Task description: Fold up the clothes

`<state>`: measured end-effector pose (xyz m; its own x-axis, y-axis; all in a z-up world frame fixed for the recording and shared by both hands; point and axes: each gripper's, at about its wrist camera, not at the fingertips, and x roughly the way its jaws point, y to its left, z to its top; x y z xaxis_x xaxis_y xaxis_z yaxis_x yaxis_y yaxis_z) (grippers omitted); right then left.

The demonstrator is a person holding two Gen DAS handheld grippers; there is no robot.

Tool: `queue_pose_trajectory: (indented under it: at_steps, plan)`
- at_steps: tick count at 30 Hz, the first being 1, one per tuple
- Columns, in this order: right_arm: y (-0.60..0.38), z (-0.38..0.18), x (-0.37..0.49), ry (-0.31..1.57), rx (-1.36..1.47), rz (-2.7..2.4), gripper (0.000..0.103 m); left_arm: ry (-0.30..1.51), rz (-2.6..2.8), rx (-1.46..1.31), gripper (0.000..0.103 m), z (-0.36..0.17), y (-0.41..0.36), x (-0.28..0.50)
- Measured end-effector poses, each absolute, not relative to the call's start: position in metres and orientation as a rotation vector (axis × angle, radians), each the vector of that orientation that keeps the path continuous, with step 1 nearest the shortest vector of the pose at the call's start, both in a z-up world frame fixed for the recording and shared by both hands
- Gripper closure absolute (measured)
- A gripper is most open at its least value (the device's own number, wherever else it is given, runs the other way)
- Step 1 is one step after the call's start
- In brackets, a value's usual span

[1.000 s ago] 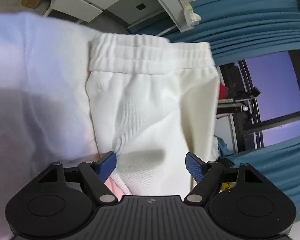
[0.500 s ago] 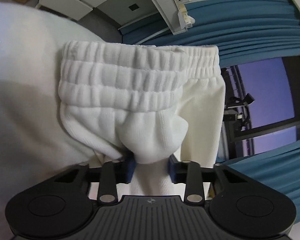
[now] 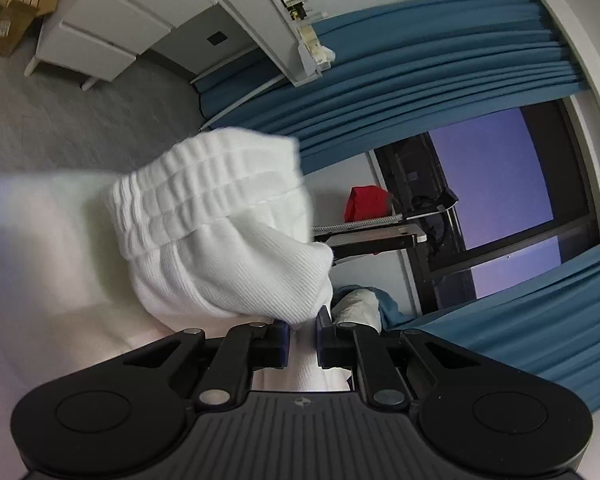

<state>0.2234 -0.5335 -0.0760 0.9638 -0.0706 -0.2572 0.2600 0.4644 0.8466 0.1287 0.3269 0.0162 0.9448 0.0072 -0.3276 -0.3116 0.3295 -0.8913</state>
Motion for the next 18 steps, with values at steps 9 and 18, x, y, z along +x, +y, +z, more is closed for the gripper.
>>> queue_pose_trajectory:
  at_steps: [9,18]
  plan:
    - [-0.550,-0.099,0.152,0.397,1.253,-0.299,0.092,0.432,0.215,-1.094,0.090,0.033,0.334,0.052]
    - [-0.552,-0.129,0.149,0.559,1.282,-0.378,0.080,0.459,0.197,-1.092,0.065,-0.005,0.343,-0.010]
